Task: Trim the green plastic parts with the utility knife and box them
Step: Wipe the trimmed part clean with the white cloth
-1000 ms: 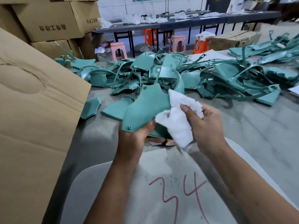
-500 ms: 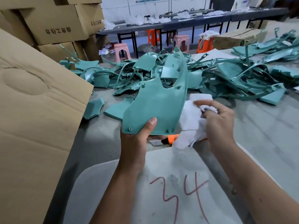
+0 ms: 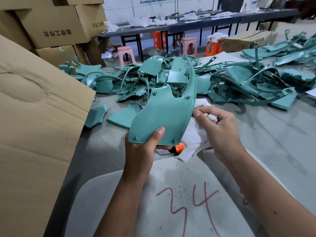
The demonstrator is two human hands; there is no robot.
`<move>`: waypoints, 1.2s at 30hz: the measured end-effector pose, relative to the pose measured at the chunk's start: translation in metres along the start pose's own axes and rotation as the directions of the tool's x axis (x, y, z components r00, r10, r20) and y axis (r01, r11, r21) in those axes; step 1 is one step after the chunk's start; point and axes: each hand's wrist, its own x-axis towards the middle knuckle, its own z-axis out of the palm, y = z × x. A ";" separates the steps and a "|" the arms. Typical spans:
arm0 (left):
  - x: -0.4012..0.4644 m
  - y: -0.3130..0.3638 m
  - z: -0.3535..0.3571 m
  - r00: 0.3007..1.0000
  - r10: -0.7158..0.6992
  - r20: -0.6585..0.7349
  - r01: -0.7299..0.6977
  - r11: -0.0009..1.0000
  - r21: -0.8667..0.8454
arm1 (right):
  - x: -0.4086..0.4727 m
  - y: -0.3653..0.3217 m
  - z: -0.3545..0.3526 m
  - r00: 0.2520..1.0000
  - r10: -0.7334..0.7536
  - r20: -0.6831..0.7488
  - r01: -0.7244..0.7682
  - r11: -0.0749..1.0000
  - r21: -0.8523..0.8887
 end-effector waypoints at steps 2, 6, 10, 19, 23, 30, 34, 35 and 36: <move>-0.001 0.002 0.000 1.000 0.021 0.020 -0.021 1.000 0.021 | 0.000 0.001 -0.001 0.999 -0.044 0.005 0.044 0.997 -0.070; -0.002 0.003 0.000 0.998 0.044 0.050 -0.046 0.998 0.045 | -0.001 0.001 0.001 0.996 -0.085 -0.012 0.083 0.986 -0.145; -0.003 0.002 0.002 0.999 0.026 0.023 -0.027 1.000 0.013 | -0.006 0.002 0.009 0.997 0.006 -0.083 -0.007 1.000 -0.011; -0.001 0.000 0.003 1.000 -0.025 0.015 0.026 0.999 -0.028 | -0.008 -0.004 0.016 0.963 0.249 -0.107 -0.213 0.940 0.268; -0.004 -0.001 0.006 0.997 0.066 0.041 -0.069 0.996 0.060 | -0.008 -0.005 0.017 0.944 0.291 -0.156 -0.245 0.933 0.263; 0.000 0.002 0.003 0.997 0.020 -0.069 -0.024 0.998 -0.055 | 0.002 0.001 -0.002 0.936 -0.004 -0.351 -0.111 0.945 -0.307; 0.006 -0.002 -0.002 0.991 -0.093 -0.098 0.072 0.977 -0.202 | 0.007 0.014 -0.023 0.960 -0.128 -0.250 -0.165 0.463 -0.871; 0.008 -0.003 -0.003 0.989 -0.105 -0.105 0.079 0.971 -0.227 | 0.008 0.015 -0.027 0.972 -0.092 -0.215 -0.175 0.322 -0.930; 0.010 -0.004 -0.004 0.986 -0.118 -0.115 0.087 0.965 -0.249 | 0.009 0.014 -0.029 0.983 -0.077 -0.165 -0.142 0.247 -0.959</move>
